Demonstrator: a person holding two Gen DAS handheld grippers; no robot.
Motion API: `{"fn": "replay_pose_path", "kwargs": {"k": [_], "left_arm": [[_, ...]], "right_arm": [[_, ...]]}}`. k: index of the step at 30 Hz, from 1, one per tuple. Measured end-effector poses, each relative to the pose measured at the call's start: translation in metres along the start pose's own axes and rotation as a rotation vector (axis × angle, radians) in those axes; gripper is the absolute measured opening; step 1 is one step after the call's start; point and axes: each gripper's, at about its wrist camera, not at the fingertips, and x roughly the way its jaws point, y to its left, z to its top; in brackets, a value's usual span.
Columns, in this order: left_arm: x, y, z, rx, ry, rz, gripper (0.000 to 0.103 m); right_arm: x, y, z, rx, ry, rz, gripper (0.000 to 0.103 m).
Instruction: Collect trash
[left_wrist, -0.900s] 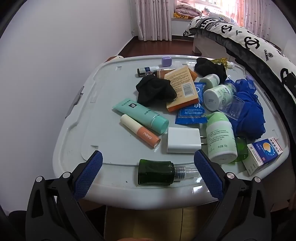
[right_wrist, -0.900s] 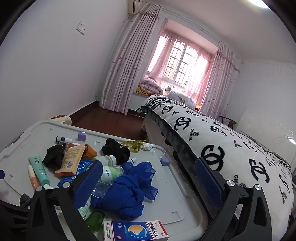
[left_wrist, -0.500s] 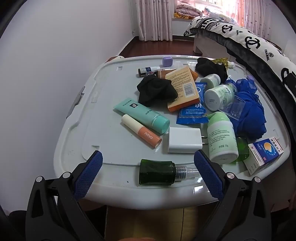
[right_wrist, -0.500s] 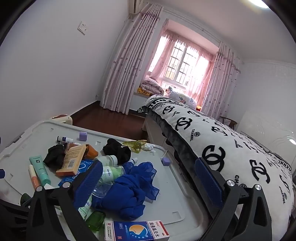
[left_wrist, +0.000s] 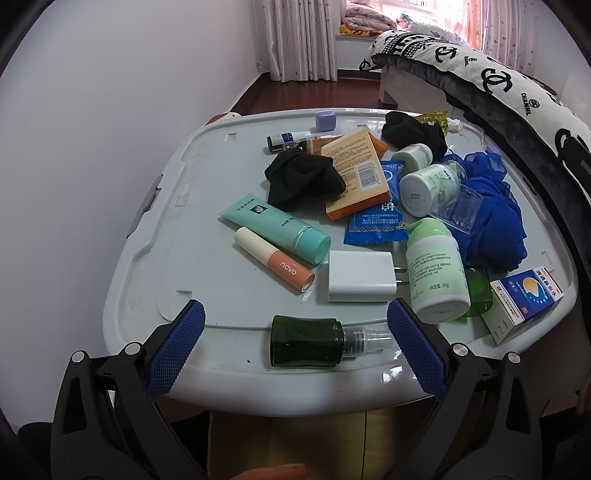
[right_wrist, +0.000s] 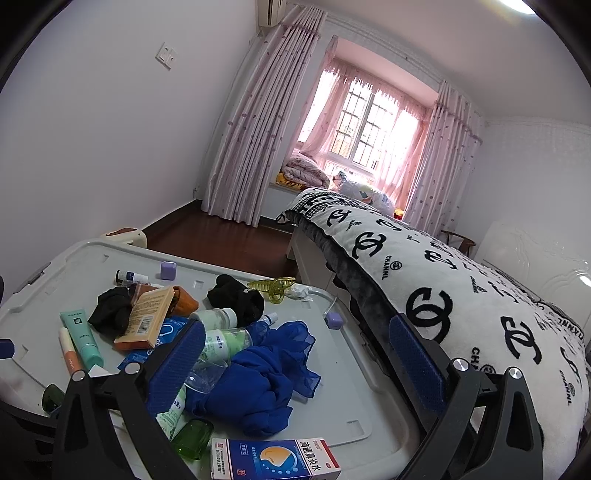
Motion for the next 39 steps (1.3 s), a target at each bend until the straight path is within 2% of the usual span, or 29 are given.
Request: {"fn": "replay_pose_path", "kwargs": {"k": [6, 15, 22, 25, 27, 28, 33, 36, 39], "left_arm": [[0.000, -0.001, 0.000, -0.003, 0.006, -0.019, 0.097], [-0.016, -0.003, -0.002, -0.040, -0.005, -0.121, 0.097], [-0.050, -0.009, -0.002, -0.012, -0.053, -0.091, 0.097], [-0.073, -0.004, -0.004, -0.002, -0.096, -0.036, 0.097], [-0.087, 0.008, -0.004, -0.004, -0.153, 0.037, 0.097], [-0.095, 0.021, -0.002, -0.018, -0.191, 0.090, 0.097], [-0.120, 0.079, 0.020, -0.092, -0.318, 0.227, 0.097], [-0.124, 0.108, 0.031, -0.135, -0.380, 0.282, 0.097], [-0.118, 0.123, 0.030, -0.169, -0.393, 0.307, 0.097]], "right_arm": [[0.000, 0.001, 0.001, 0.005, 0.003, 0.002, 0.098], [0.010, 0.000, -0.006, 0.031, 0.057, 0.020, 0.098], [0.002, 0.000, -0.005, 0.021, 0.015, -0.003, 0.098], [-0.003, -0.002, -0.004, 0.021, -0.004, -0.006, 0.098], [-0.008, -0.004, -0.002, 0.028, -0.017, -0.001, 0.098], [-0.010, -0.005, -0.002, 0.034, -0.022, 0.005, 0.098], [-0.016, -0.004, -0.002, 0.031, -0.041, 0.021, 0.098], [-0.018, 0.002, -0.004, 0.004, -0.055, 0.016, 0.098], [-0.018, 0.009, -0.005, -0.015, -0.066, 0.022, 0.098]]}}
